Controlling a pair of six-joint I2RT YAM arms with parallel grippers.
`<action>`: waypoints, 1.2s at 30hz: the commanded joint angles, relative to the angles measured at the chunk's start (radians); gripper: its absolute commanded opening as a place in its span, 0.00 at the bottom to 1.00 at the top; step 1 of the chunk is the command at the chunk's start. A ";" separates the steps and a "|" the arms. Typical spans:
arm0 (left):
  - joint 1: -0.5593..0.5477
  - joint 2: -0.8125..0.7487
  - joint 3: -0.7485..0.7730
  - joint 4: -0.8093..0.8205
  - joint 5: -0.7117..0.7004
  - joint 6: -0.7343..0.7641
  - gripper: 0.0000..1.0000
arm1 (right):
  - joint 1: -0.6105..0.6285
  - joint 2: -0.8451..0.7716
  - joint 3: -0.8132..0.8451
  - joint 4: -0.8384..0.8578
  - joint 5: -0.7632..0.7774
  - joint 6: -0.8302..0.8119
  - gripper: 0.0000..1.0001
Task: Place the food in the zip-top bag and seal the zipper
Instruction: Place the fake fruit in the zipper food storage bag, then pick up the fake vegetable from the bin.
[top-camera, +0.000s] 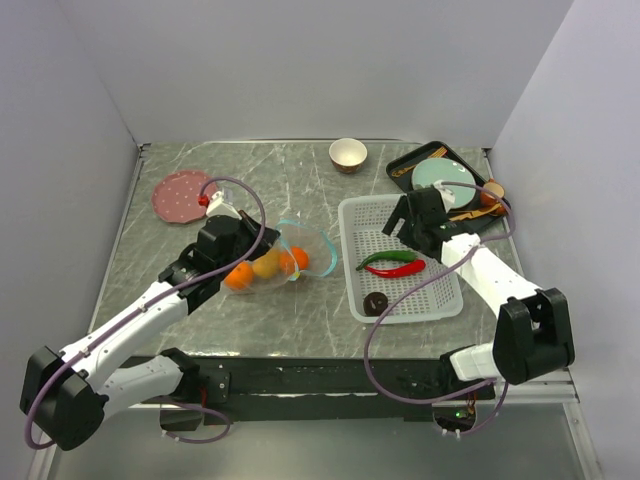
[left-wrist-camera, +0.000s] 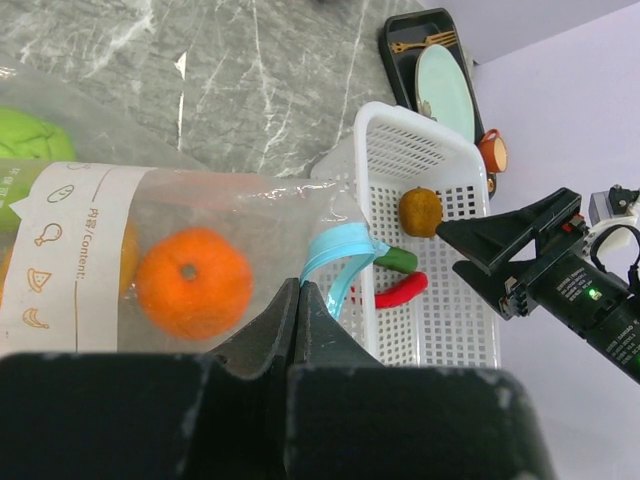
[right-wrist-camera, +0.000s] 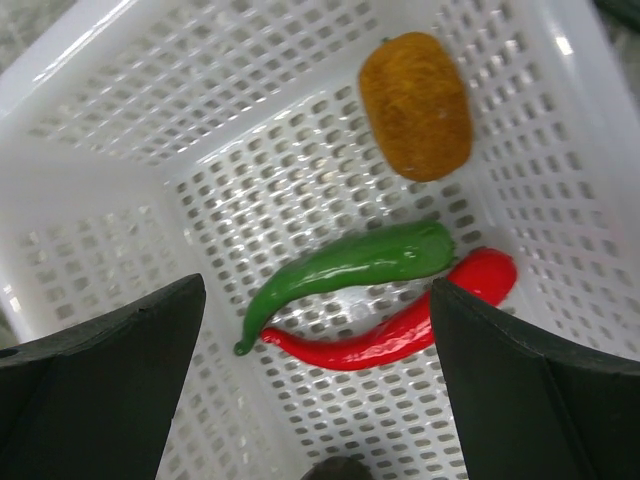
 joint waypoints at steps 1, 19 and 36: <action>0.006 -0.004 0.037 0.009 -0.030 0.025 0.01 | -0.015 0.027 0.037 -0.049 0.054 0.012 1.00; 0.004 -0.003 0.028 0.017 -0.009 0.025 0.01 | -0.024 0.010 -0.155 0.049 -0.030 0.050 0.77; 0.004 -0.017 0.028 0.003 -0.021 0.024 0.01 | -0.035 -0.004 -0.207 0.160 -0.090 0.035 0.58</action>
